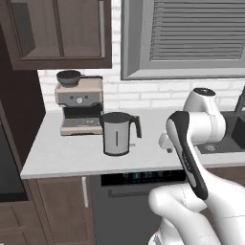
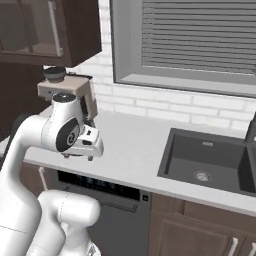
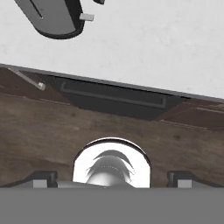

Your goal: Navigate to the dishwasher.

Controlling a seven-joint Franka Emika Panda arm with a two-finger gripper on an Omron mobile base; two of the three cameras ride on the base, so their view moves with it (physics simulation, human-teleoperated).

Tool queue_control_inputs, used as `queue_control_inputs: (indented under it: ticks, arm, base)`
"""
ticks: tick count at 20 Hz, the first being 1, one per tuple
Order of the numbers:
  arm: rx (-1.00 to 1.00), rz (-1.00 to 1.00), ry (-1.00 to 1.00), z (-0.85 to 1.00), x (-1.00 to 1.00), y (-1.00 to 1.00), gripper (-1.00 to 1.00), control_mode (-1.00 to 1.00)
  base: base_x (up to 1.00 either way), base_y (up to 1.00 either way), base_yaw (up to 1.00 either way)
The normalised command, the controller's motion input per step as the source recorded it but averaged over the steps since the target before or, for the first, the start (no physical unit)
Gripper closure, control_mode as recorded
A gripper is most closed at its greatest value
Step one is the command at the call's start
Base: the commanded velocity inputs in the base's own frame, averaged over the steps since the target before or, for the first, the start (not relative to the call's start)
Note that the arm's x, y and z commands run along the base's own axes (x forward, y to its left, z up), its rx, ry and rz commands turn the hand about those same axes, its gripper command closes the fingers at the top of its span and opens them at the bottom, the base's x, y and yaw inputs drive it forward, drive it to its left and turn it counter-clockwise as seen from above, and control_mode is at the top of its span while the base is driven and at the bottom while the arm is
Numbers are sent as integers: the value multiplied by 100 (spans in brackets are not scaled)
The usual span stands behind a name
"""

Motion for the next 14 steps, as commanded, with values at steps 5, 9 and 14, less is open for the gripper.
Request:
queue_control_inputs:
  ticks: [5, 9, 14]
  arm:
    - [0, 0, 0, 0, 0, 0, -100, 100]
    - [0, 0, 0, 0, 0, 0, -100, 100]
    - [0, 0, 0, 0, 0, 0, -100, 100]
  base:
    - [40, 26, -13]
    - [29, 29, -12]
    - [31, 32, -10]
